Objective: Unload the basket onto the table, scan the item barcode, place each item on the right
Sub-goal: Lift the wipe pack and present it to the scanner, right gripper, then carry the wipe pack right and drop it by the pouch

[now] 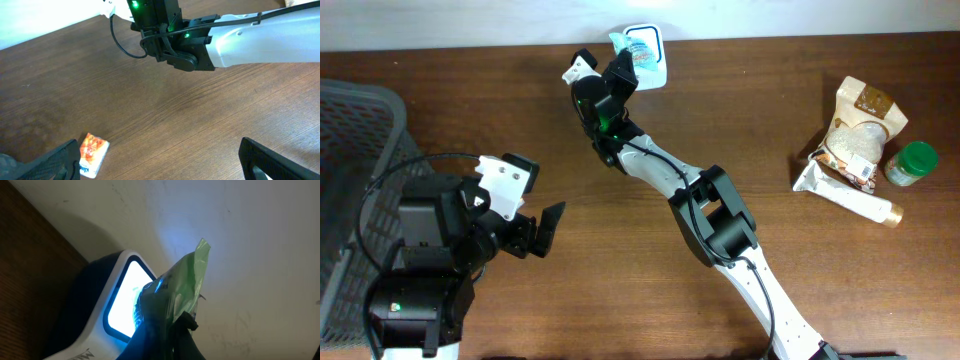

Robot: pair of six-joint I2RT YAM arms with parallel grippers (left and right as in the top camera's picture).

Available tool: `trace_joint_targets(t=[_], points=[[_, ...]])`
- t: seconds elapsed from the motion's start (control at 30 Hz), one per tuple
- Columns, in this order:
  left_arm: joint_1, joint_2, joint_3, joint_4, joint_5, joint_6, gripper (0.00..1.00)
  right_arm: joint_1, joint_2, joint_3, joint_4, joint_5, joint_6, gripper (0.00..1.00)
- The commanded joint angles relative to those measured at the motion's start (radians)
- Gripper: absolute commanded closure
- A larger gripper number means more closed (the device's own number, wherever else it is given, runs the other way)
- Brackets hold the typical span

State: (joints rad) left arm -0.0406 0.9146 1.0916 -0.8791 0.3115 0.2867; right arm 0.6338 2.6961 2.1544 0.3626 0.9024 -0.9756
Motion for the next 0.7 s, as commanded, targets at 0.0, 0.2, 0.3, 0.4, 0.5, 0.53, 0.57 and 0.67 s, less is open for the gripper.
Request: trace_joint_targets(t=[0.0,0.2,0.3,0.4,0.5,0.53,0.57,0.67], points=[[0.004,-0.004,0.001,0.002,0.014,-0.013,0.01,0.001,0.011,0.004,0.008,-0.009,0.037,0.96],[0.004,-0.004,0.001,0.002,0.014,-0.013,0.01,-0.055,-0.071,0.005,0.298,0.309,0.113,0.96],[0.004,-0.004,0.001,0.002,0.014,-0.013,0.01,-0.127,-0.171,0.005,0.293,0.316,0.114,0.96],[0.004,-0.004,0.001,0.002,0.014,-0.013,0.01,-0.234,-0.315,0.005,-0.009,0.348,0.322,0.96],[0.004,-0.004,0.001,0.002,0.014,-0.013,0.01,-0.358,-0.496,0.005,-0.772,0.050,0.858,0.96],[0.004,-0.004,0.001,0.002,0.014,-0.013,0.01,-0.422,-0.558,0.005,-0.970,-0.132,1.011,0.96],[0.004,-0.004,0.001,0.002,0.014,-0.013,0.01,-0.475,-0.595,0.005,-1.078,-0.255,1.050,0.96],[0.004,-0.004,0.001,0.002,0.014,-0.013,0.01,-0.710,-0.655,0.005,-1.281,-0.585,1.106,0.96]])
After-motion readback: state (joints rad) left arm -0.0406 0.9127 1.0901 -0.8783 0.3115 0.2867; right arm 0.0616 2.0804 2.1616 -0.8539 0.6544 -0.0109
